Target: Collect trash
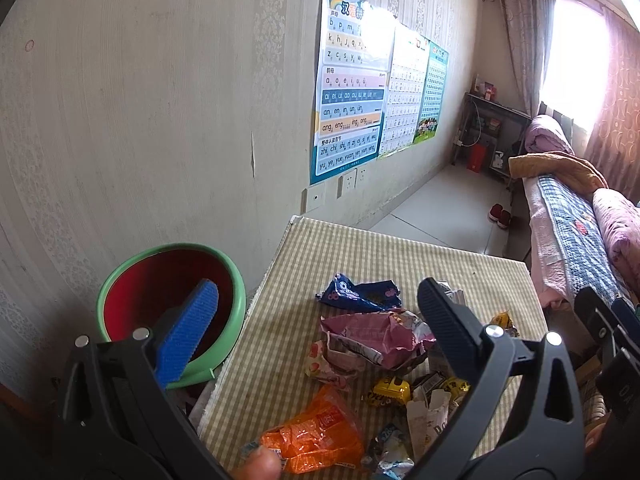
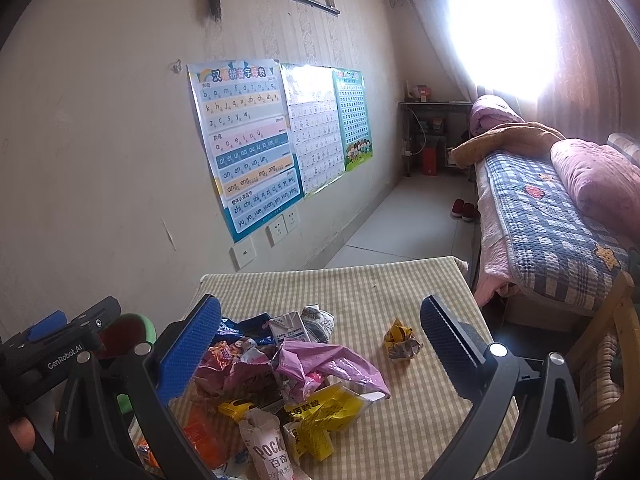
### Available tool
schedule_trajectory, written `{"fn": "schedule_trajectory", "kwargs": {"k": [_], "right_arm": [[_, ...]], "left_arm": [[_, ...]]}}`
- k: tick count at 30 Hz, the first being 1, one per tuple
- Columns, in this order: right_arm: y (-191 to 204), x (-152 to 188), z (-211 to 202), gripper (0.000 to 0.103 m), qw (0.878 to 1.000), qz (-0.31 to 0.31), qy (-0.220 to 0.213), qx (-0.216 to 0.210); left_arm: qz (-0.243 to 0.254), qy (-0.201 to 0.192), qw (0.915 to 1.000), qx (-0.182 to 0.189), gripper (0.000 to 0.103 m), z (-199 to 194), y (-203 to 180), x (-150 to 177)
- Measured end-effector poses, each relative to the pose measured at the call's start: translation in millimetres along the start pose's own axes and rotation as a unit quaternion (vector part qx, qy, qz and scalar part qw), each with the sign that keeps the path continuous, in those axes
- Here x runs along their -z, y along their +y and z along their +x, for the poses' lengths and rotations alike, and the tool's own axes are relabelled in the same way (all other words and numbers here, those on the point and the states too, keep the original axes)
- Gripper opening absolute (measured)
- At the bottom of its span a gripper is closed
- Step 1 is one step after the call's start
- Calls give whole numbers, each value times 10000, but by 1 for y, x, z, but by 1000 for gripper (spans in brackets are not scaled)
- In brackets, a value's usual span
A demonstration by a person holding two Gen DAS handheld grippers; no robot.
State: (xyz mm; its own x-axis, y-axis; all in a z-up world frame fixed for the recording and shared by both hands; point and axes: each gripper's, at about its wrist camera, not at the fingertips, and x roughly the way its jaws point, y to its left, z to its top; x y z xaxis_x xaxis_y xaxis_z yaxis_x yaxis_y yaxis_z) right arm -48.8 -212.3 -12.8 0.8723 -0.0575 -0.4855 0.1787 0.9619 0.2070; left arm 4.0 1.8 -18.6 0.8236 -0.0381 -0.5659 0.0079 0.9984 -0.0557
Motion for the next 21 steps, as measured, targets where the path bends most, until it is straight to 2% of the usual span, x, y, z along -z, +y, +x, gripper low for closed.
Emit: {"fn": "schedule_trajectory", "kwargs": {"k": [21], "right_arm": [[-1, 0, 1, 96, 10000, 55, 48, 9]], "left_arm": [[12, 5, 10000, -5, 98, 1, -1, 0]]}}
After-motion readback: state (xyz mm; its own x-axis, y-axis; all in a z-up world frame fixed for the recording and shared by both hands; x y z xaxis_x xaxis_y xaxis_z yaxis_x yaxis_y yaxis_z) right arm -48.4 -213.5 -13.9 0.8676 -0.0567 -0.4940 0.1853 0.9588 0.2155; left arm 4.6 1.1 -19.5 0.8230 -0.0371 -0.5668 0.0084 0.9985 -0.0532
